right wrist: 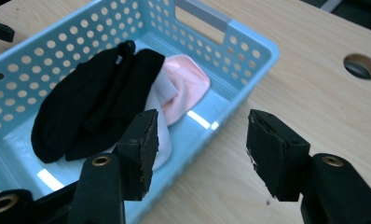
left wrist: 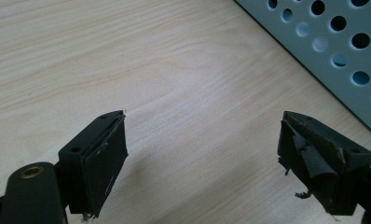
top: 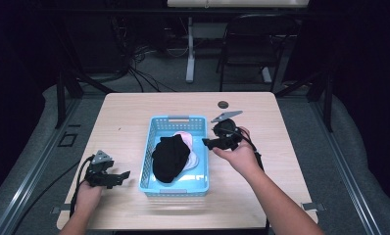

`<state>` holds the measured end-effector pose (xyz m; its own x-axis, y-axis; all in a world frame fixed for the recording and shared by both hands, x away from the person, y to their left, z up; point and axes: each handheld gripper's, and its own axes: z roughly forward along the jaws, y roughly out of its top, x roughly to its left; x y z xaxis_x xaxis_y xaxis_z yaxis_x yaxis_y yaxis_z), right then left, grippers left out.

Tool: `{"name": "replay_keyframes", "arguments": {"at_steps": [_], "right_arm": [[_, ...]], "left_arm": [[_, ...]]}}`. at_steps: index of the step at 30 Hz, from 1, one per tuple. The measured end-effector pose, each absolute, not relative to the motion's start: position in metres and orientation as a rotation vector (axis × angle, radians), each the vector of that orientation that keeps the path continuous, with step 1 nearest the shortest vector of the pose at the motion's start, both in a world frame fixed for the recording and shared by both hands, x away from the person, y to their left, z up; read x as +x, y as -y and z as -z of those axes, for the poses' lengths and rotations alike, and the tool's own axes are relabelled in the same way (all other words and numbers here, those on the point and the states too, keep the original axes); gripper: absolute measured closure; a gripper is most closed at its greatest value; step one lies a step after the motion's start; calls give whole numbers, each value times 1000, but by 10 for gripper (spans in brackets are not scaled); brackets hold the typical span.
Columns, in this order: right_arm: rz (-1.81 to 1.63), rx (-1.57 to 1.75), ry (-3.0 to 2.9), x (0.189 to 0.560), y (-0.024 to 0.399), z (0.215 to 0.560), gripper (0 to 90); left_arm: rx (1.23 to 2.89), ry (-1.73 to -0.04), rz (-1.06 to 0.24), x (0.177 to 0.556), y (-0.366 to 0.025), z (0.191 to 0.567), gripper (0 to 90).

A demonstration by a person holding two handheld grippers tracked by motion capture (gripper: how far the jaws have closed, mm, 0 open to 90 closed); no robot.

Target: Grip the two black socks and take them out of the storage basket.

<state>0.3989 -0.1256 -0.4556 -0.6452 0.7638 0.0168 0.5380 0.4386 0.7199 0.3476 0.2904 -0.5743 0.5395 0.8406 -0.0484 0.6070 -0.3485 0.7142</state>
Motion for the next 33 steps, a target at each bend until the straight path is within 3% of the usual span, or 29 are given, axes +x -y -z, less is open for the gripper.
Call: {"name": "replay_keyframes", "arguments": {"at_steps": [24,33], "right_arm": [[-1043,1050,-2434,433,49,442,493],[-1061,1054,-2445,439,37,446,571]], "left_arm": [[2085,-1157,-427,348,-290,575,156],[2082,-1158,-425,349,-290,575,156]]}}
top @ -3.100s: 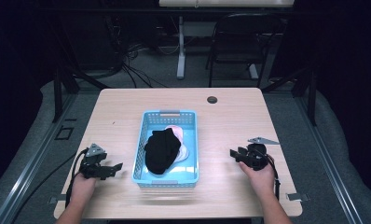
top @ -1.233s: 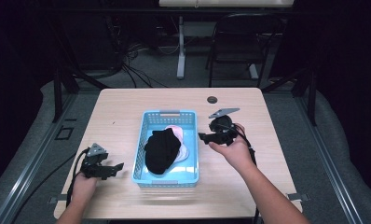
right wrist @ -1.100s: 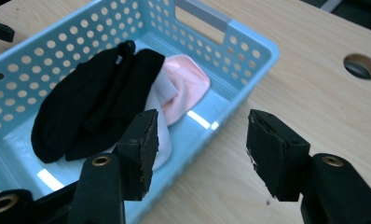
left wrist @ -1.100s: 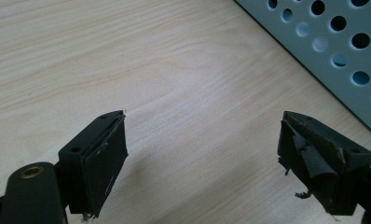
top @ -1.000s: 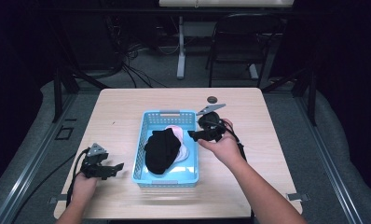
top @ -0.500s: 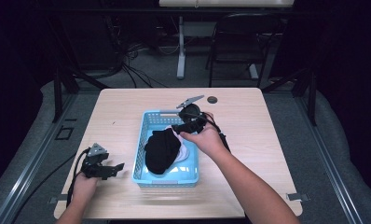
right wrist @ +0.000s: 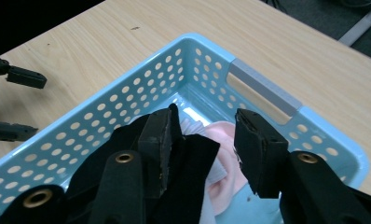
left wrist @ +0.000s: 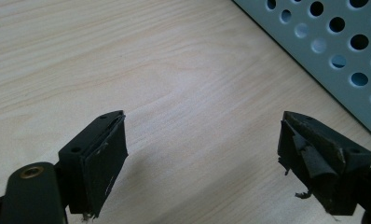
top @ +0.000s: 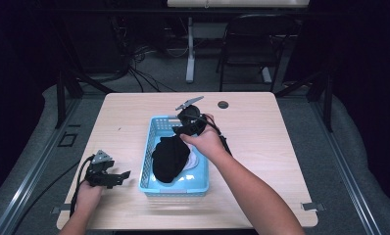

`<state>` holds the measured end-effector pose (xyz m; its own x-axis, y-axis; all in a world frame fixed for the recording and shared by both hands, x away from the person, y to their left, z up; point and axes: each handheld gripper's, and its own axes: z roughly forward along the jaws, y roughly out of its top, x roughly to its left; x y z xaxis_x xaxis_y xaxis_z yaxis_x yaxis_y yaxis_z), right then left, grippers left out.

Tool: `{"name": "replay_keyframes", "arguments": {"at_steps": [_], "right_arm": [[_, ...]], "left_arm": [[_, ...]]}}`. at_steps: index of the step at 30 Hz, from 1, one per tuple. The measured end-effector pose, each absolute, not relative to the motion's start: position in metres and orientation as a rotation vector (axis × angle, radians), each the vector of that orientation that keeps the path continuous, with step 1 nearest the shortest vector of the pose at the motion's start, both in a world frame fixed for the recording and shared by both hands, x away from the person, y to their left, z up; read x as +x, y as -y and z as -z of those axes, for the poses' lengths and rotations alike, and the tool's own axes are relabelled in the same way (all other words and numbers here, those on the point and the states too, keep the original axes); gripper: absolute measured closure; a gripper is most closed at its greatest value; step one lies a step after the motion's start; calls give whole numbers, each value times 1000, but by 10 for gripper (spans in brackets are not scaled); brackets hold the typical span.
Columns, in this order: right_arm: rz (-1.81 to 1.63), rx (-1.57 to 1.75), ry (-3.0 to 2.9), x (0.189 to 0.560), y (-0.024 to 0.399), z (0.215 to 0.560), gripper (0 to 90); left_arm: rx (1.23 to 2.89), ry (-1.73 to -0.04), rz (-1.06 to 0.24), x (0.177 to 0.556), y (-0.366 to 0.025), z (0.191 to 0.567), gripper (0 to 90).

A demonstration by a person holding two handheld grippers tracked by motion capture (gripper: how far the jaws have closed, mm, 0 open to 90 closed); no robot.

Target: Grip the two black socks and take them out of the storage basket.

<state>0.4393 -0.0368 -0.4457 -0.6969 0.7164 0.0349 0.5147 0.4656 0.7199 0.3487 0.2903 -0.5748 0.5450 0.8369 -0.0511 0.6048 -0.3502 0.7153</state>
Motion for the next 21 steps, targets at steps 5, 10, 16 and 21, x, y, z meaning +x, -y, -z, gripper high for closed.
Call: {"name": "replay_keyframes", "arguments": {"at_steps": [5,10,16,21], "right_arm": [[-1037,1067,-2499,445,31,456,594],[-1020,1047,-2543,449,19,467,641],[-991,1088,-2569,457,8,482,654],[-955,1126,-2591,461,7,487,665]], "left_arm": [[2080,-1159,-425,349,-290,575,156],[2079,-1159,-425,349,-290,575,156],[2079,-1155,-423,348,-291,574,156],[2076,-1156,-422,348,-291,574,156]]}}
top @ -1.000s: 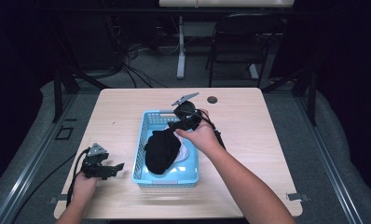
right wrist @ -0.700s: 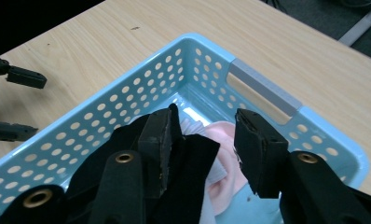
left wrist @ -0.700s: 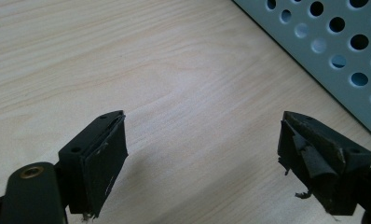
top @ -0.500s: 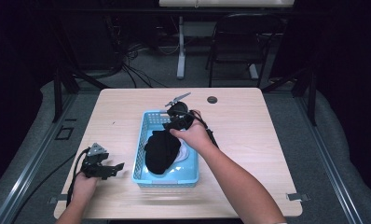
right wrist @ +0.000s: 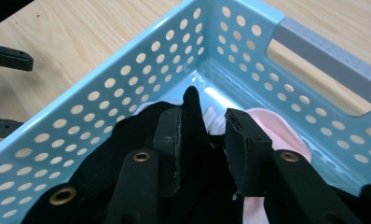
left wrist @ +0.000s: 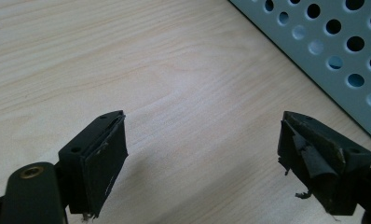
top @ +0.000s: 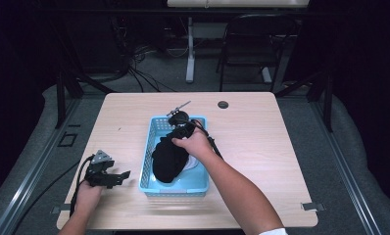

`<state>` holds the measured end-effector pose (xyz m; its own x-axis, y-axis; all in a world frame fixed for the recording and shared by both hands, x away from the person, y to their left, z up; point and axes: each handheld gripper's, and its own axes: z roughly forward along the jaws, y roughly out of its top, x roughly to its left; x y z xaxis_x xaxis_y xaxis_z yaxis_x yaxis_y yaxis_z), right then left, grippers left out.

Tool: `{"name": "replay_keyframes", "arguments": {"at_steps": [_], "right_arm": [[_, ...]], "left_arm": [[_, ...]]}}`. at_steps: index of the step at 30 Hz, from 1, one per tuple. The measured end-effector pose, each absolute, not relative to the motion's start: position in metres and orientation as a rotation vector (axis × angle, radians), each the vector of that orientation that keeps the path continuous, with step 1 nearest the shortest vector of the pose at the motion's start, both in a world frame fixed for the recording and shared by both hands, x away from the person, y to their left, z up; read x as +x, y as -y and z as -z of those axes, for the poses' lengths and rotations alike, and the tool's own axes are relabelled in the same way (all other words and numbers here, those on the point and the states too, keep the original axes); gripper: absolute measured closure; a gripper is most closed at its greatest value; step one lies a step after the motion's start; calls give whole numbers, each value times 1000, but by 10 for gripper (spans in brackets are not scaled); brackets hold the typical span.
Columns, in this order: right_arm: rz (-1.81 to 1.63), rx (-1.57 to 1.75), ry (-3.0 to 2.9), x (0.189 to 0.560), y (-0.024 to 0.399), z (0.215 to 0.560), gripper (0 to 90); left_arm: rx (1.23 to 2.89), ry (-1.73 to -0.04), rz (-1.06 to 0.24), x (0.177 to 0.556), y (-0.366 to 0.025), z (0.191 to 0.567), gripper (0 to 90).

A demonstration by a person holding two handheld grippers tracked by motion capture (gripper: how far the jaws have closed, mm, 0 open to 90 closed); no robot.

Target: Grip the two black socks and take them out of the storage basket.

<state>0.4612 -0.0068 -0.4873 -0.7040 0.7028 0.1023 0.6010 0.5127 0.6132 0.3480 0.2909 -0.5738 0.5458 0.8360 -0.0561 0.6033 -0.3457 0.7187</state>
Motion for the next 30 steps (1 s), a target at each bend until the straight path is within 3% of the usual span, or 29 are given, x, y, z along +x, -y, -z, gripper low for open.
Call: {"name": "replay_keyframes", "arguments": {"at_steps": [10,18,30], "right_arm": [[-955,1100,-2617,455,4,490,846],[-1014,1073,-2620,448,8,480,865],[-1160,1006,-2570,428,15,432,873]], "left_arm": [[2076,-1158,-423,348,-291,574,156],[2076,-1159,-422,348,-291,574,156],[2081,-1158,-426,348,-291,574,156]]}}
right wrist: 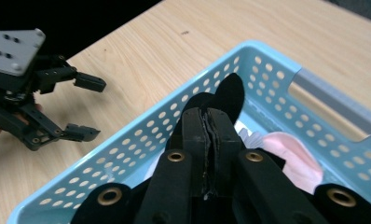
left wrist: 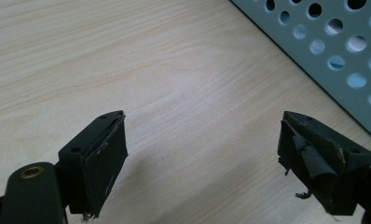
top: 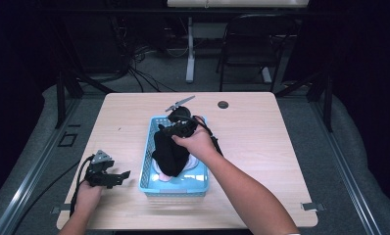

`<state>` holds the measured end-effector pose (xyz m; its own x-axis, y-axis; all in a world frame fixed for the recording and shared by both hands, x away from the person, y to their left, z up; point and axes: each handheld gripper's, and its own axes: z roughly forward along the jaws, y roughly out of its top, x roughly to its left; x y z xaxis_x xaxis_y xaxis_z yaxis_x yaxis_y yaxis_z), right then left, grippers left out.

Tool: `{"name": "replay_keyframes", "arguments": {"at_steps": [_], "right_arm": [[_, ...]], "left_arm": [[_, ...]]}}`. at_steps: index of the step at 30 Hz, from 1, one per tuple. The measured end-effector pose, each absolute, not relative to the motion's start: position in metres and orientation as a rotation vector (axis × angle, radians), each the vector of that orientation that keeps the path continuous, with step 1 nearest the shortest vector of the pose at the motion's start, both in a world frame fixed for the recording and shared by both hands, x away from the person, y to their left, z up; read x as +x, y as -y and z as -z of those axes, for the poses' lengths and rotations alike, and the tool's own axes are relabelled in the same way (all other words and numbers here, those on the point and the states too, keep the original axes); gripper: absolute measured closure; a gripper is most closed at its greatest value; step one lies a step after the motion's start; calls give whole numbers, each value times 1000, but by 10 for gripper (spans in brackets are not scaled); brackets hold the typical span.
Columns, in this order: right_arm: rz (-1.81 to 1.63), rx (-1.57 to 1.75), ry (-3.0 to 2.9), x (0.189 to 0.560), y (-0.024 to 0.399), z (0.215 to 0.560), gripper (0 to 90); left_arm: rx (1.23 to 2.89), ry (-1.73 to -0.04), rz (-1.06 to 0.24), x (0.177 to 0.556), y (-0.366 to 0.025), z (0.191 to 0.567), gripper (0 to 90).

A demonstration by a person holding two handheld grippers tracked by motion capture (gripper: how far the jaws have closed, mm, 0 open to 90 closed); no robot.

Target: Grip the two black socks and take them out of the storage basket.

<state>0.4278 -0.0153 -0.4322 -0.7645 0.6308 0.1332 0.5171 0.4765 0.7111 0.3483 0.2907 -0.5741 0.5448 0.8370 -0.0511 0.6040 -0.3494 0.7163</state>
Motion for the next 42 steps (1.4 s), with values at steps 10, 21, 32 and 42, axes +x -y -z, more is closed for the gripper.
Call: {"name": "replay_keyframes", "arguments": {"at_steps": [10,21,32,42], "right_arm": [[-1246,976,-2493,417,33,393,874],[-1297,971,-2457,407,50,372,873],[-1334,973,-2395,398,77,352,874],[-1337,1043,-2289,390,130,338,874]], "left_arm": [[2085,-1158,-427,348,-291,574,156],[2084,-1162,-425,348,-291,574,156],[2084,-1162,-425,348,-291,574,156],[2085,-1165,-425,348,-291,575,156]]}}
